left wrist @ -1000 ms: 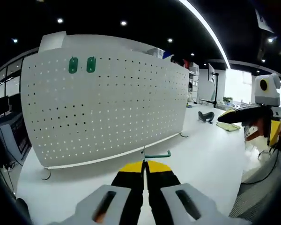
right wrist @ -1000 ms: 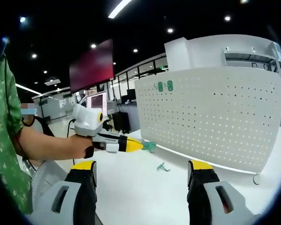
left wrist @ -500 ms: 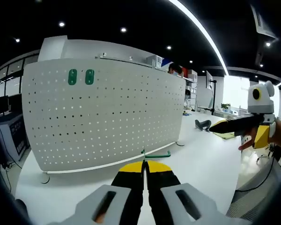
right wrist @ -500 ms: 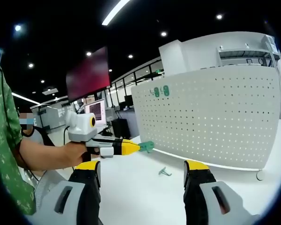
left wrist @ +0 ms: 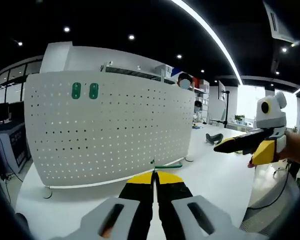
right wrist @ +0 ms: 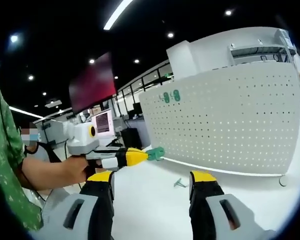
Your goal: Insert the hook assembly into the mounting plate slot until the hook locks in place.
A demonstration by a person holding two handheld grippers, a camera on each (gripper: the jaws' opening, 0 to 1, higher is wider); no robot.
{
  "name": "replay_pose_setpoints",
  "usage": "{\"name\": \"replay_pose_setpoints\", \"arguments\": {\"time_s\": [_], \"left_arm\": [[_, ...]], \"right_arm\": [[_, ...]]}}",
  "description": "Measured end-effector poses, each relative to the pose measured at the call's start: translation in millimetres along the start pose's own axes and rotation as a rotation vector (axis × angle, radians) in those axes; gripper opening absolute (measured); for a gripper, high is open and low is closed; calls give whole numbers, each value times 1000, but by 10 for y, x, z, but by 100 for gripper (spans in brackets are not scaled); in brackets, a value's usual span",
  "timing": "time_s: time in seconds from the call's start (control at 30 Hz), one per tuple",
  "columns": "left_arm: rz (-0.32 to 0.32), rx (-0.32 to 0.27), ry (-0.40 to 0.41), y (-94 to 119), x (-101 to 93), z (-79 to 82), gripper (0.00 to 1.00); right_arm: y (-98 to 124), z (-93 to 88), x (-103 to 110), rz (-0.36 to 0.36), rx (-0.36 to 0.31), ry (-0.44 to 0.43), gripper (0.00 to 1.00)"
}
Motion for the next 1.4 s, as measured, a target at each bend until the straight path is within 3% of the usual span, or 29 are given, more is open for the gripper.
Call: {"name": "replay_pose_setpoints", "arguments": {"time_s": [0.73,1.1,1.4], "left_arm": [[-9,-64,24,101,-140,132,1],[-30,-78,10,117,-233,194,1],[-46,-85,1,106,-292,229,1]], "right_arm": [[-101,19,-5,6,-41,-245,48],[-135,48,-23,2,-94,-496,40],[-132,44,-41,-3,-104,-528,33]]}}
Point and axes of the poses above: the point that each gripper's makers call its tool centre point, and the gripper's own axes: y roughly backward along the fingers, x roughly to its left, z roughly out of its top, the point moved 3 cm from there along y, roughly backward along the fingers, and after that the axes turned 10 degrees about -x, right-handed, at the moved point
